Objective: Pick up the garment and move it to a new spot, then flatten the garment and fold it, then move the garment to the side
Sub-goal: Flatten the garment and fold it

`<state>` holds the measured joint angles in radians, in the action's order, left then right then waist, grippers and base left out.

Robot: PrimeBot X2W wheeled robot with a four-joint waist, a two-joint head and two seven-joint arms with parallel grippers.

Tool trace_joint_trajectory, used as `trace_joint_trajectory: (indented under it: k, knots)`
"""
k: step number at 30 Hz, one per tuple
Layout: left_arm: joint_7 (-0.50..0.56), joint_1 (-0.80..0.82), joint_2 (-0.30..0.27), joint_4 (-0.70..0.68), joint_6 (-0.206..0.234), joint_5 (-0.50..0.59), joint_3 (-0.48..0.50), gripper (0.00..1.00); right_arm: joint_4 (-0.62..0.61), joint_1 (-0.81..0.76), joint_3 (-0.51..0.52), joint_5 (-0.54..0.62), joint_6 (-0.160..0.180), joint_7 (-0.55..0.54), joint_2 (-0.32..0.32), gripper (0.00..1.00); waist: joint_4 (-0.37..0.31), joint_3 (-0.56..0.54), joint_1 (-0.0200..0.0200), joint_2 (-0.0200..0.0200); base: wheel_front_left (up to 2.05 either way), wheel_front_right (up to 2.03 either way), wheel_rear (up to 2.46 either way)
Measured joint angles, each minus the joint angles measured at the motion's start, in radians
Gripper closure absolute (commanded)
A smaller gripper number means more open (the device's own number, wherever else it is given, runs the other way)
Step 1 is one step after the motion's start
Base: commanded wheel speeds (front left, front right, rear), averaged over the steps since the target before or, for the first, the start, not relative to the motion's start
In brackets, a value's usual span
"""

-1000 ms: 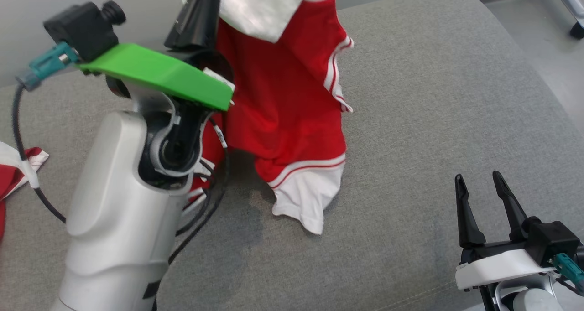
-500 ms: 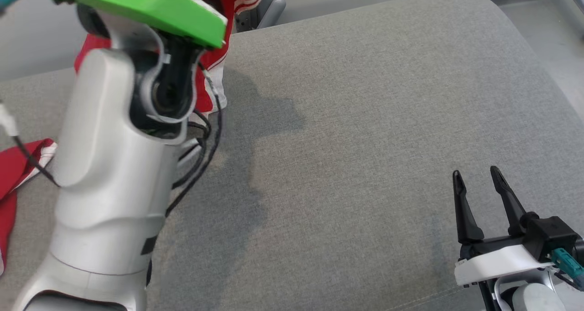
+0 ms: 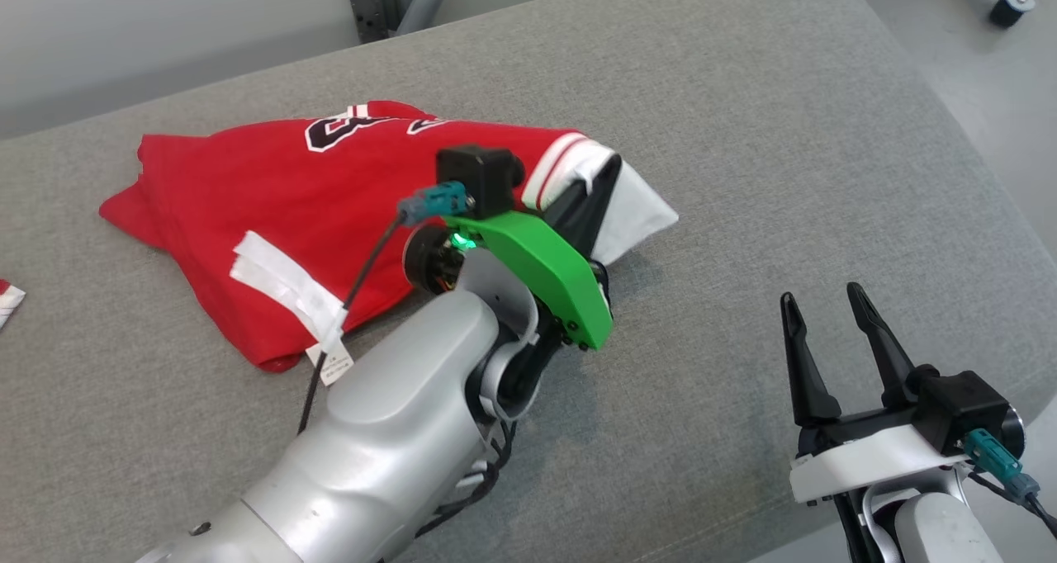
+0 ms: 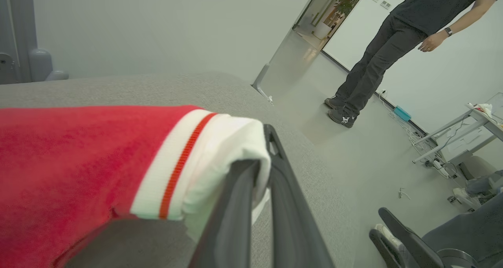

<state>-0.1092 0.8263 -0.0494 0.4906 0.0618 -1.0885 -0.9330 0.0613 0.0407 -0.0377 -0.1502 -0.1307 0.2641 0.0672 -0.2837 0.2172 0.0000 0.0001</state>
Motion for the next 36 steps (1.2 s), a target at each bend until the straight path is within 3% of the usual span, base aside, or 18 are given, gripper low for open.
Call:
trace_joint_trajectory:
  k: [9, 10, 11, 12, 13, 18, 22, 24, 29, 33, 36]
  knots:
    - [-0.080, 0.001, 0.001, 0.084, 0.045, -0.108, -0.253, 1.00, 0.011, 0.000, -0.006, -0.013, 0.000, 0.000, -0.012, 0.00, -0.077, 0.022, 0.0000, 0.0000, 0.00, 0.00, 0.00]
    - [-0.087, 0.001, 0.001, 0.095, 0.049, -0.116, -0.267, 0.88, 0.011, 0.000, -0.004, -0.015, 0.000, 0.000, -0.012, 0.00, -0.082, 0.024, 0.0000, 0.0000, 0.00, 0.00, 0.00]
    - [-0.090, 0.001, 0.002, 0.103, 0.054, -0.124, -0.277, 0.66, 0.010, 0.000, -0.001, -0.016, 0.000, 0.000, -0.013, 0.00, -0.086, 0.026, 0.0000, 0.0000, 0.00, 0.00, 0.00]
    - [-0.098, 0.002, 0.002, 0.111, 0.060, -0.131, -0.287, 0.15, 0.009, 0.000, 0.002, -0.017, 0.000, 0.000, -0.013, 0.00, -0.088, 0.029, 0.0000, 0.0000, 0.00, 0.00, 0.00]
    - [-0.104, 0.005, 0.001, 0.119, 0.063, -0.134, -0.298, 0.00, 0.008, 0.000, 0.006, -0.017, 0.000, 0.000, -0.014, 0.00, -0.088, 0.033, 0.0000, 0.0000, 0.00, 0.00, 0.00]
    - [-0.117, 0.006, 0.001, 0.114, 0.051, -0.130, -0.329, 0.00, 0.003, -0.004, 0.032, -0.020, 0.000, 0.000, -0.016, 0.00, -0.069, 0.035, 0.0000, 0.0000, 0.00, 0.00, 0.00]
    - [-0.138, -0.008, -0.011, 0.114, 0.035, -0.063, -0.336, 0.00, -0.002, -0.022, 0.056, -0.021, 0.000, 0.000, -0.016, 0.00, -0.048, 0.023, 0.0000, 0.0000, 0.00, 0.00, 0.00]
    - [-0.147, -0.037, -0.051, 0.094, 0.047, -0.037, -0.323, 0.00, -0.004, -0.034, 0.066, -0.021, 0.000, 0.000, -0.016, 0.00, -0.036, 0.013, 0.0000, 0.0000, 0.00, 0.00, 0.00]
    - [-0.152, -0.148, -0.213, -0.010, 0.096, -0.015, -0.271, 0.00, -0.014, -0.065, 0.090, -0.021, 0.000, 0.000, -0.016, 0.00, -0.002, -0.011, 0.0000, 0.0000, 0.00, 0.00, 0.00]
    - [-0.152, -0.274, -0.311, -0.150, 0.119, -0.063, -0.242, 0.00, -0.021, -0.079, 0.096, -0.014, 0.000, 0.000, -0.017, 0.00, 0.029, -0.027, 0.0000, 0.0000, 0.00, 0.00, 0.00]
    - [-0.152, -0.328, -0.374, -0.234, 0.161, -0.103, -0.168, 0.00, -0.030, -0.079, 0.101, -0.008, 0.000, 0.000, -0.016, 0.00, 0.052, -0.035, 0.0000, -0.0001, 0.00, 0.00, 0.00]
